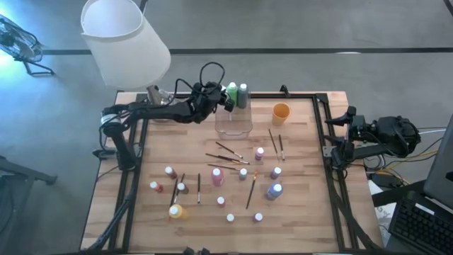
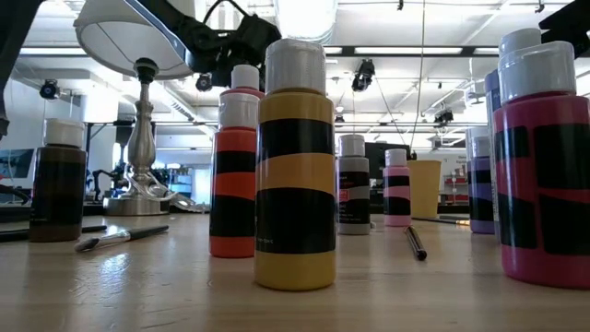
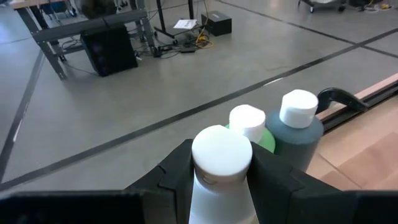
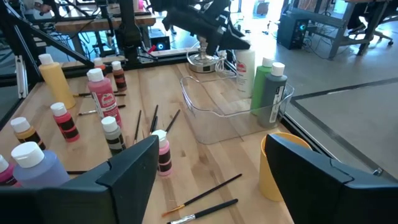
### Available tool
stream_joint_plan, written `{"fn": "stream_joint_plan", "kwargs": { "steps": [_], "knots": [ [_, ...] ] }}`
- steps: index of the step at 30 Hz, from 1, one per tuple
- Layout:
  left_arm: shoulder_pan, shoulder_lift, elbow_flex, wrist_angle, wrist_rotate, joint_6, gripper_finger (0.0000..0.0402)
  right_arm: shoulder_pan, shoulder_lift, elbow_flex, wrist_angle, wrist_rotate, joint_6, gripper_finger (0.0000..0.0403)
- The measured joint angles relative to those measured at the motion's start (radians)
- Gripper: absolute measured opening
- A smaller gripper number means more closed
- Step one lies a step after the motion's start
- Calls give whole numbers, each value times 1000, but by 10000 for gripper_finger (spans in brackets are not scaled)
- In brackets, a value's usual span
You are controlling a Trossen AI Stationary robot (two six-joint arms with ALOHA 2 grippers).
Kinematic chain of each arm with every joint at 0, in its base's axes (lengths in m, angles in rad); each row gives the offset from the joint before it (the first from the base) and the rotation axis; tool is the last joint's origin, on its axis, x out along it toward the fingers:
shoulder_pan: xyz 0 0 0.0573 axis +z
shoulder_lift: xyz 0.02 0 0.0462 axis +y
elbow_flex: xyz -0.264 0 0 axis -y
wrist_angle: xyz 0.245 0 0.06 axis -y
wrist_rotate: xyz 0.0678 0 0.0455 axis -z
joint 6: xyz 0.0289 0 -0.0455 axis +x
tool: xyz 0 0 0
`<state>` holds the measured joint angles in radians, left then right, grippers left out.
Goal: Pick & Place Paint Supplies
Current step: Put the big white paint bottle into the bin
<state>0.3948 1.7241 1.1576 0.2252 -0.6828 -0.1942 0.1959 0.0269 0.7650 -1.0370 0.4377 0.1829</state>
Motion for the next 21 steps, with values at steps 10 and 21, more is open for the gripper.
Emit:
{"fn": "stream_joint_plan", "kwargs": {
  "steps": [10,21],
  "knots": [
    [23,37,0,54,-1,17,126,0,0,0,0,0,0,256],
    [51,83,0,90,13,14,126,0,0,0,0,0,0,227]
  ]
}}
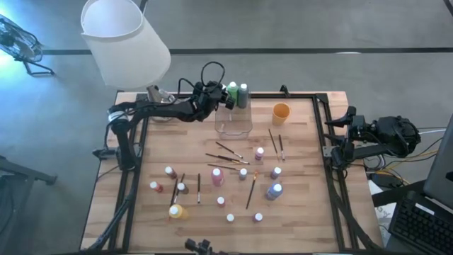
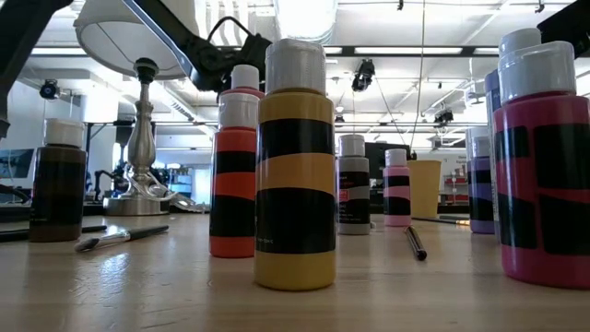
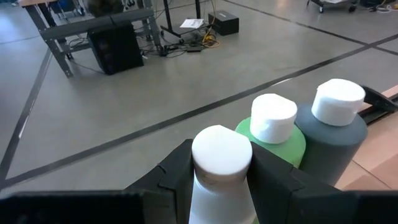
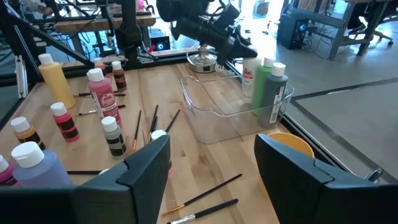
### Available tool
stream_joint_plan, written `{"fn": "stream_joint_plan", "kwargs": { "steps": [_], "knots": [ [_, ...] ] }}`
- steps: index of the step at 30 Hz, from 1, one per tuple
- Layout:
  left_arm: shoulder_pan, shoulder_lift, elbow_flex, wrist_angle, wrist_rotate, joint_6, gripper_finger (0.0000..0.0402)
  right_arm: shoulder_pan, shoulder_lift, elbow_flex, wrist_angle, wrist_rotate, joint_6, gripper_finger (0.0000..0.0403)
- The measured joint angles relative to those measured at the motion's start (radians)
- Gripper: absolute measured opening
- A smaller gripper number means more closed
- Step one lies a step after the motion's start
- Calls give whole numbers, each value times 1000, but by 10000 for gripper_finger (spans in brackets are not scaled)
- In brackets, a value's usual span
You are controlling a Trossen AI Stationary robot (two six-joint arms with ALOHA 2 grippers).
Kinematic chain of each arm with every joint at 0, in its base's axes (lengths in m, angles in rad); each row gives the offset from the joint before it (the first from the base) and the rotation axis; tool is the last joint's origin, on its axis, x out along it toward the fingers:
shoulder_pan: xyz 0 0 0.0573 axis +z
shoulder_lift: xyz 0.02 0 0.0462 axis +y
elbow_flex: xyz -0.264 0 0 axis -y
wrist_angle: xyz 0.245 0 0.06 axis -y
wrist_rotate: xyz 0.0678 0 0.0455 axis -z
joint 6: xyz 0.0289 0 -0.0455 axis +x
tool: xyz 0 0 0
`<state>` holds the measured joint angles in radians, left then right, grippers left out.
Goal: Pick & Place Paint Supplies
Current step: Put the big white paint bottle into the bin
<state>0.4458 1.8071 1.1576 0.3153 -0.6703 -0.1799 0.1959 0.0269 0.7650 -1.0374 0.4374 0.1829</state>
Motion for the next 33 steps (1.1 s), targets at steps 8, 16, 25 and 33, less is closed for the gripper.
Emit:
{"fn": "stream_joint_plan", "kwargs": {
  "steps": [8,16,25,33],
  "knots": [
    [13,1,0,9,2,-2,126,0,0,0,0,0,0,214],
    [18,31,0,33,3,0,126,0,0,0,0,0,0,203],
    [22,51,0,71,2,5,131,0,0,0,0,0,0,189],
    [26,52,0,85,2,20,161,0,0,0,0,0,0,174]
  ]
}}
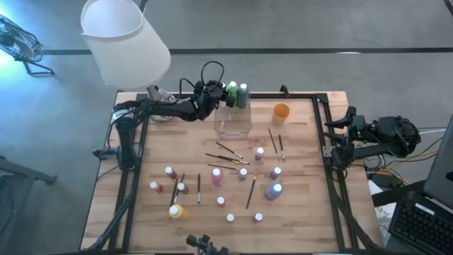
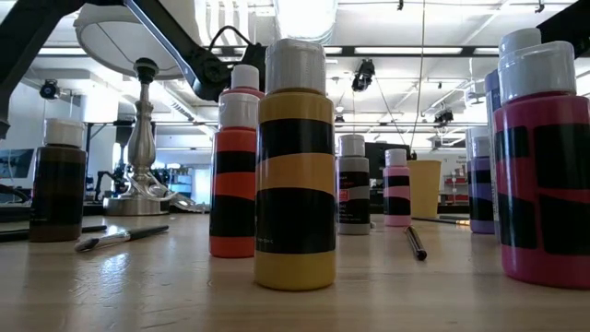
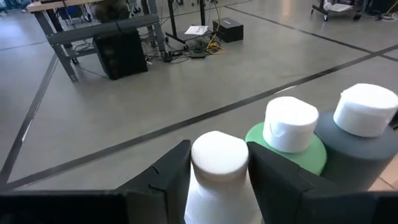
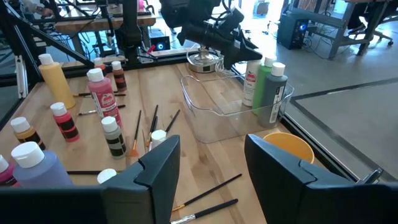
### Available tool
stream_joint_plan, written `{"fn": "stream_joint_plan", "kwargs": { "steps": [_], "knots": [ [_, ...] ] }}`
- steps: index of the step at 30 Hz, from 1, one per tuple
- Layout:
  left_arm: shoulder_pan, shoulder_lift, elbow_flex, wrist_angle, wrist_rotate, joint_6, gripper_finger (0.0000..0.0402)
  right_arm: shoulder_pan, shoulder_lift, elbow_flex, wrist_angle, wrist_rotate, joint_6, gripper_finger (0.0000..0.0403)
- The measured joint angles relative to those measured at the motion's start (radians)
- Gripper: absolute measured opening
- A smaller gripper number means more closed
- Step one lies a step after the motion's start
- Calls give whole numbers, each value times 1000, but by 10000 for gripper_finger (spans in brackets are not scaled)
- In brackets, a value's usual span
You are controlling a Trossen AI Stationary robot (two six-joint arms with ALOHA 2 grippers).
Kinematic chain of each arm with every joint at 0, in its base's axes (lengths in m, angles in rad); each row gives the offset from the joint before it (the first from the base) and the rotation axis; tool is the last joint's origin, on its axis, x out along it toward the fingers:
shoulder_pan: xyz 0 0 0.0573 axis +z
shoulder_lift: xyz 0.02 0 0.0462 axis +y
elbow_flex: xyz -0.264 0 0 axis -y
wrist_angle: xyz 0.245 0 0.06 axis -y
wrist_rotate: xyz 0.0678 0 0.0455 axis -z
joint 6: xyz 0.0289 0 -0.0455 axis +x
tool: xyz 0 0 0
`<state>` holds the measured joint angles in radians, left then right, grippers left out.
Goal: Pick & Place Paint Supplies
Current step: Put the big white paint bottle into the bin, then put the big yellow paint bottle into the bin
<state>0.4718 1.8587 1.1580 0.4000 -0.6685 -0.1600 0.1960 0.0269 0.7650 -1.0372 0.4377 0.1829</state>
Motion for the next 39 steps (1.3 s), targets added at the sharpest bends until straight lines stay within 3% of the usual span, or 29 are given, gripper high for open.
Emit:
{"fn": "stream_joint_plan", "kwargs": {
  "steps": [13,23,27,39],
  "knots": [
    [-1,-58,0,53,35,-14,187,0,0,0,0,0,0,141],
    [-20,-224,0,53,330,-69,188,0,0,0,0,0,0,108],
    [-52,-296,0,52,395,-45,188,0,0,0,0,0,0,94],
    [-222,-513,0,-91,417,111,186,0,0,0,0,0,0,52]
  ]
}}
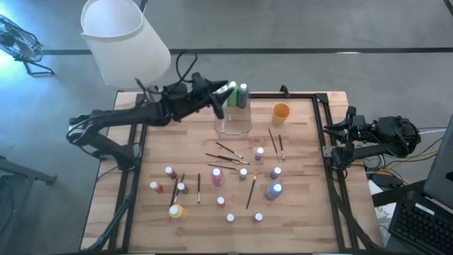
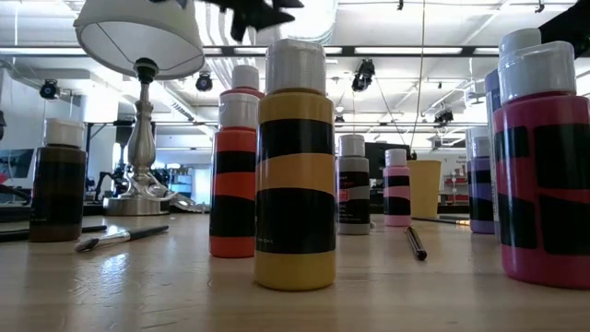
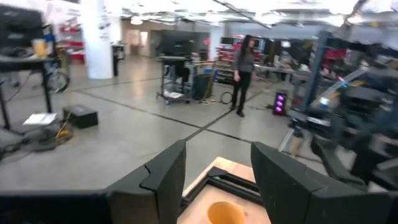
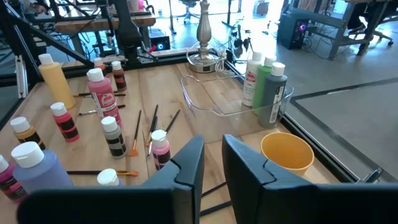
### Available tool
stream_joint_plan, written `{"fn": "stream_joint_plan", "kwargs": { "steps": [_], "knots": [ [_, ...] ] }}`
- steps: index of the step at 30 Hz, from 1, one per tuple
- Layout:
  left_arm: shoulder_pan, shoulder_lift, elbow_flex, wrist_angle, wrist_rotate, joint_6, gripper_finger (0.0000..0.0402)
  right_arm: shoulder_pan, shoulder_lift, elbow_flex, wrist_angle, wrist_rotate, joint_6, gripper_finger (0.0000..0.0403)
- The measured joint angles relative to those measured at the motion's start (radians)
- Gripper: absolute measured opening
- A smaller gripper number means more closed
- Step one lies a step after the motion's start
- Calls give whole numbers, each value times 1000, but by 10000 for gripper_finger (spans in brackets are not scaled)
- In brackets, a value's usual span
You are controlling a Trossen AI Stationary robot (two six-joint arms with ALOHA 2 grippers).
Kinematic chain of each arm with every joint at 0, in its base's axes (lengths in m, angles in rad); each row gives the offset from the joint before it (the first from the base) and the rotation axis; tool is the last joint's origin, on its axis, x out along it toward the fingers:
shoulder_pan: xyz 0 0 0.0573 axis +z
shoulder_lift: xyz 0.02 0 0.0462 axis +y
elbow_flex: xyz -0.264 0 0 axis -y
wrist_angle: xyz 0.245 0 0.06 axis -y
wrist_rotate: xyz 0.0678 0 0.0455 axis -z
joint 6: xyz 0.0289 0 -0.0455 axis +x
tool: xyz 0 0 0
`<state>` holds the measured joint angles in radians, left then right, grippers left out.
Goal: Pick & Place Paint Supplies
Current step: Put the big yellow paint bottle into the bin
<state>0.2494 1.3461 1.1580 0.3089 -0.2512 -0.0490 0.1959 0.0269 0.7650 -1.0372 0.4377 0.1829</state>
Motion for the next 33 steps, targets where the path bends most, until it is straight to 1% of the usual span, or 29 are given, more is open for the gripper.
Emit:
{"fn": "stream_joint_plan", "kwargs": {
  "steps": [4,9,15,19,26,31,33],
  "knots": [
    [-77,-61,0,-88,0,85,186,0,0,0,0,0,0,44],
    [-172,-133,0,-206,0,128,184,0,0,0,0,0,0,43],
    [-298,-210,0,-333,-7,133,183,0,0,0,0,0,0,60],
    [-402,-241,0,-393,-56,140,179,0,0,0,0,0,0,75],
    [-638,-279,0,-500,-188,173,172,0,0,0,0,0,0,100],
    [-828,-285,22,-643,-208,159,169,0,0,0,0,0,0,116],
    [-908,-283,36,-708,-242,134,169,0,0,0,0,0,0,122]
  ]
}}
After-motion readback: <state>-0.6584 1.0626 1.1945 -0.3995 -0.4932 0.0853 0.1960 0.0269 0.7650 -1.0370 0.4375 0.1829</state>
